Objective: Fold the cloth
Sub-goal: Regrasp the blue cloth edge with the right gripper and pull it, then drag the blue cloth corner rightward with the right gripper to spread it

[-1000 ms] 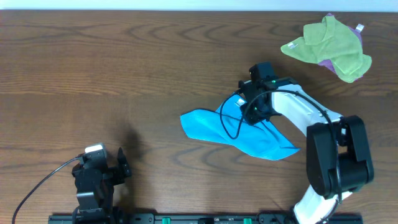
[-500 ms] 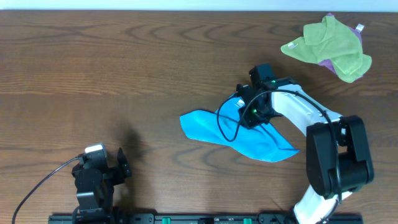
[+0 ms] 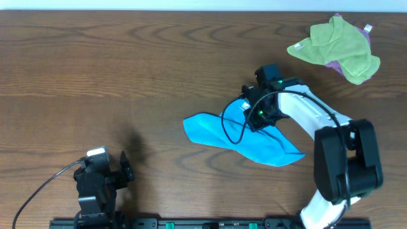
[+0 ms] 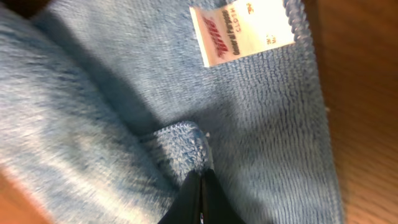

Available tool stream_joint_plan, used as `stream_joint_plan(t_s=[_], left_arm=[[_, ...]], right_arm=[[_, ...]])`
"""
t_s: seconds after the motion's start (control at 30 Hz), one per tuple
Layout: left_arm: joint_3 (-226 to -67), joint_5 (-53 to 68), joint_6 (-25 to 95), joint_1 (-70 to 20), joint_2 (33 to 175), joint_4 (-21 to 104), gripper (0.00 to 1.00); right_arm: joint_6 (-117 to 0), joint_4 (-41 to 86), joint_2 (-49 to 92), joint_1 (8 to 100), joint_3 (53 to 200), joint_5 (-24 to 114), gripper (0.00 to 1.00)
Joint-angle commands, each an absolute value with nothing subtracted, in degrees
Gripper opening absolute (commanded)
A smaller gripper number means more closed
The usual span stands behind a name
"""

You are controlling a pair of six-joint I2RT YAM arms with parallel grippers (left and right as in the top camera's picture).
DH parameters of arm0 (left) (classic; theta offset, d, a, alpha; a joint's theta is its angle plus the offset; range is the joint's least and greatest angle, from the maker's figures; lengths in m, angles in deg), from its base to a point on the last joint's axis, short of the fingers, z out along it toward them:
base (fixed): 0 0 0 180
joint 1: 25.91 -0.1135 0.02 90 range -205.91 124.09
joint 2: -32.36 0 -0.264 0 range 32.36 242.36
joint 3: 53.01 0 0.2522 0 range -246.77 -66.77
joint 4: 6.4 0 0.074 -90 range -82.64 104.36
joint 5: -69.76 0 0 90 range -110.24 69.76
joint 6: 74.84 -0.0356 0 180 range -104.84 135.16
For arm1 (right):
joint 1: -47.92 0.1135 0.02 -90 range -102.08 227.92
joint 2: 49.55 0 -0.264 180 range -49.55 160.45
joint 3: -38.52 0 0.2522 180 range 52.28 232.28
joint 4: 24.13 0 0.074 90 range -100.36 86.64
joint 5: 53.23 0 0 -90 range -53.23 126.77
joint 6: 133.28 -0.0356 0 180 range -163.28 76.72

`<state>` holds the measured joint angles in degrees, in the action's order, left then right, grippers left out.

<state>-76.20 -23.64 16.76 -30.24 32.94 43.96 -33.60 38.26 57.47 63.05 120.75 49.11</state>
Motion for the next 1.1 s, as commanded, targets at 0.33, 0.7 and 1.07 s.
stream_joint_plan(t_s=[0.33, 0.7, 1.07], left_arm=[[-75.7, -23.6, 16.4, -30.4, 32.6, 44.0, 0.95], [-75.7, -23.6, 16.5, -30.4, 32.6, 44.0, 0.96], [-75.7, -22.9, 19.3, -30.4, 32.6, 44.0, 0.96]], right_arm=[[-33.4, 49.7, 38.0, 68.3, 126.9, 53.8, 0.01], [-29.5, 65.3, 28.6, 70.6, 124.2, 61.2, 0.02], [-36.9, 62.3, 15.6, 70.6, 106.1, 66.0, 0.02]])
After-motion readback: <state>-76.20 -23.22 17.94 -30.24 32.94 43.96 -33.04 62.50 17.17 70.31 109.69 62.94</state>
